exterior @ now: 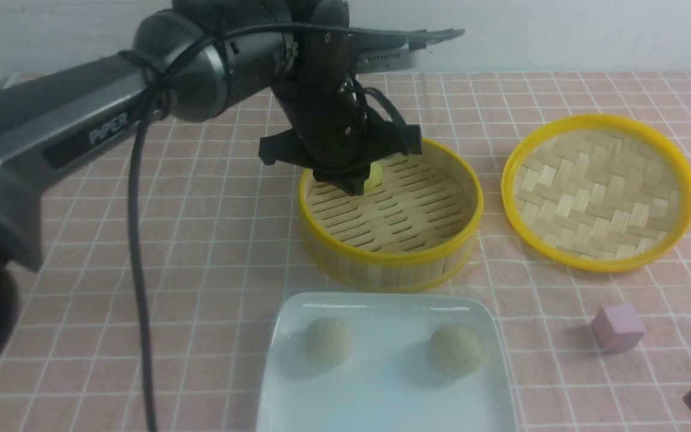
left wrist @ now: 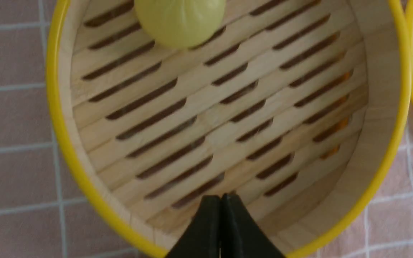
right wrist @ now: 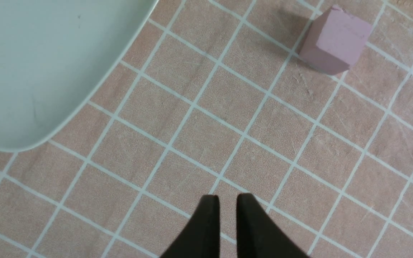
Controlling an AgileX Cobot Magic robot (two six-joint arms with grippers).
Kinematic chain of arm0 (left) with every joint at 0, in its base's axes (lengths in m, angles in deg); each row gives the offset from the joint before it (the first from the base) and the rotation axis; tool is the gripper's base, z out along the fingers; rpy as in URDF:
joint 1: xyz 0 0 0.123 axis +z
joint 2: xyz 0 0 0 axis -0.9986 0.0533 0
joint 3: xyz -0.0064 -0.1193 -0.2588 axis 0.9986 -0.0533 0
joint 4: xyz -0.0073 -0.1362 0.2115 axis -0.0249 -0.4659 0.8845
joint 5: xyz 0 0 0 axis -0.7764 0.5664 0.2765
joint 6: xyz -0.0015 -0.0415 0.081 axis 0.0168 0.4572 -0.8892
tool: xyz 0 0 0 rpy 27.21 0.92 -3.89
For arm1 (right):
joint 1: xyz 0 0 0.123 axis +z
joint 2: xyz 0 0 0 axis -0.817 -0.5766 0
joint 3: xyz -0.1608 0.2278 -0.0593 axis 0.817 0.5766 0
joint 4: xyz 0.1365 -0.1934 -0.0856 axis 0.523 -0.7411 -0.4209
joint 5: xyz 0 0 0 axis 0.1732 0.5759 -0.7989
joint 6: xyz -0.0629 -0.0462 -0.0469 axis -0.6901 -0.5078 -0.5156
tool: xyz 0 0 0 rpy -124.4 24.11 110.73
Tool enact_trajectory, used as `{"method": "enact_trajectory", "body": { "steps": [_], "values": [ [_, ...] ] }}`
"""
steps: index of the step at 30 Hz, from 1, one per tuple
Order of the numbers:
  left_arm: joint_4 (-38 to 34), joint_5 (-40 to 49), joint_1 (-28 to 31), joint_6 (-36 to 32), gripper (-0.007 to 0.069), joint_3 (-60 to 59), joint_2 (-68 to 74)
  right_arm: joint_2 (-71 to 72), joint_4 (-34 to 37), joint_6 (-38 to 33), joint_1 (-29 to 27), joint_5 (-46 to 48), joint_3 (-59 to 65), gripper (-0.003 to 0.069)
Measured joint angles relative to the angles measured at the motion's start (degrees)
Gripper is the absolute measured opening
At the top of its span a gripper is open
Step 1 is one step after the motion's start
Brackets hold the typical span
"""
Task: Put the steamed buns into the plate on the pink tablecloth.
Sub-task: 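Reach into the bamboo steamer and grasp a bun with the left gripper, then carry the bun from the bamboo steamer to the plate with the left gripper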
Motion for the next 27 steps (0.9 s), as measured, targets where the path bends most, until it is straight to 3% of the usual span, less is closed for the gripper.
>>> {"method": "enact_trajectory", "body": {
  "steps": [4, 8, 11, 15, 19, 20, 23, 27],
  "values": [
    [-1.8, 0.5, 2.1, -1.0, 0.0017, 9.0, 6.1, 0.0, 0.1, 0.0, 0.0, 0.0, 0.0, 0.0071],
    [2.0, -0.2, 2.9, -1.0, 0.0125, 17.5, 13.2, 0.0, 0.3, 0.0, 0.0, 0.0, 0.0, 0.0078],
    [5.0, -3.0, 2.9, -1.0, 0.0227, 18.8, 16.2, 0.0, 0.3, 0.0, 0.0, 0.0, 0.0, 0.008],
    [6.8, -5.5, 2.9, -1.0, 0.03, 19.0, 19.8, 0.0, 0.3, 0.0, 0.0, 0.0, 0.0, 0.0087],
    [6.9, -5.6, 2.9, -1.0, 0.0245, 19.0, 21.7, 0.0, 0.3, 0.0, 0.0, 0.0, 0.0, 0.0092],
    [6.6, -4.8, 2.9, -1.0, 0.0163, 19.1, 21.7, 0.0, 0.3, 0.0, 0.0, 0.0, 0.0, 0.0095],
    [5.0, -1.7, 2.8, -2.8, 0.0041, 20.0, 20.7, 0.0, 0.3, 0.0, 0.0, 0.1, 0.0, 0.0099],
    [0.7, 6.5, 2.5, -8.6, 0.0019, 22.3, 16.2, 0.0, 0.3, 0.0, 0.0, 0.5, 0.0, 0.0104]
  ]
}}
